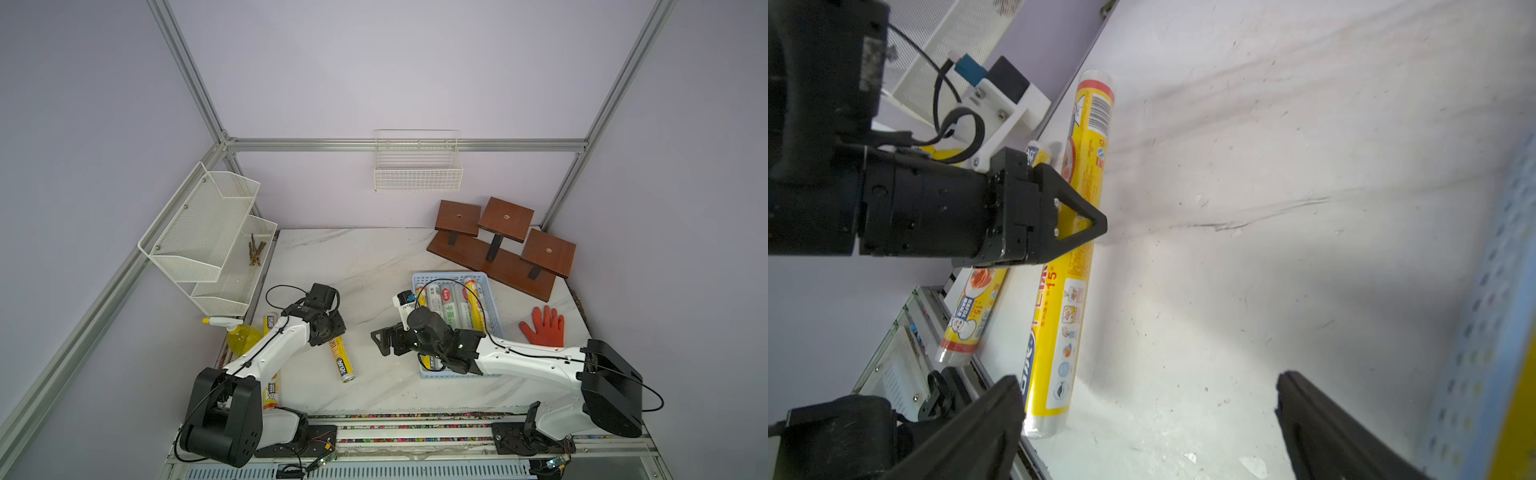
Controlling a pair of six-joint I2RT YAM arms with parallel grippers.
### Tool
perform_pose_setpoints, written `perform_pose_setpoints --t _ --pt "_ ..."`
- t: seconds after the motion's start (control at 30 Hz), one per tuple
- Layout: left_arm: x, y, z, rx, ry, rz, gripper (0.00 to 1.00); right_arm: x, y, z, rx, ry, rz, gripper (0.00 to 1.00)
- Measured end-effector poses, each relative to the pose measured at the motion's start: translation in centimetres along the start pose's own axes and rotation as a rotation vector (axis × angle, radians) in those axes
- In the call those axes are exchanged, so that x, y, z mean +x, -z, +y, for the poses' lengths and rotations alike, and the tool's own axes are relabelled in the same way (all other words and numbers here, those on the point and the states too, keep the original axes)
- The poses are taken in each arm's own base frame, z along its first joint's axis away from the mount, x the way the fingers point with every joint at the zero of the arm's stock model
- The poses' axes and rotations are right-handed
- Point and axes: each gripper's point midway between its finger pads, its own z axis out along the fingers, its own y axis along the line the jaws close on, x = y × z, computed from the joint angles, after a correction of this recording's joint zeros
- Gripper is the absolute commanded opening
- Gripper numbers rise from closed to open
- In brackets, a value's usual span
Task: Put the plastic wrap into the basket
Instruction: Pick up the plastic wrap from the center of the board.
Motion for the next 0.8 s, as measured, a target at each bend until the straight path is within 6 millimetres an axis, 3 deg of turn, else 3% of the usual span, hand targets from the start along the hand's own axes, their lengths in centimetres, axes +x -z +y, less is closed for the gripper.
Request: perform_pose_setpoints --t 0.13,0.3,0.57,0.67,0.8 --pt "-0.7 2.3 -5.4 0.155 -0.032 -0.057 0.32 -2.5 2.3 -1.4 0.022 -0.054 -0.086 0.99" --pt "-0.4 4.1 -12.3 0.297 -0.103 -0.064 0.32 -4.3 4.4 -5.1 0.080 -0.114 -0.130 1.00" --pt "2.2 3.8 -22.1 0.410 -0.206 -0.008 0.33 -6.4 9.5 -12.8 0.225 -0.211 -0.202 1.00" --pt "3.9 3.7 -25.7 0.461 -0.234 0.018 0.33 -6.5 11.4 -15.3 0.289 -0.245 -0.234 1.00" --pt "6.4 3.1 -29.4 0.514 -0.251 0.069 0.33 -4.7 14.1 -19.5 0.376 -0.317 -0.270 1.00"
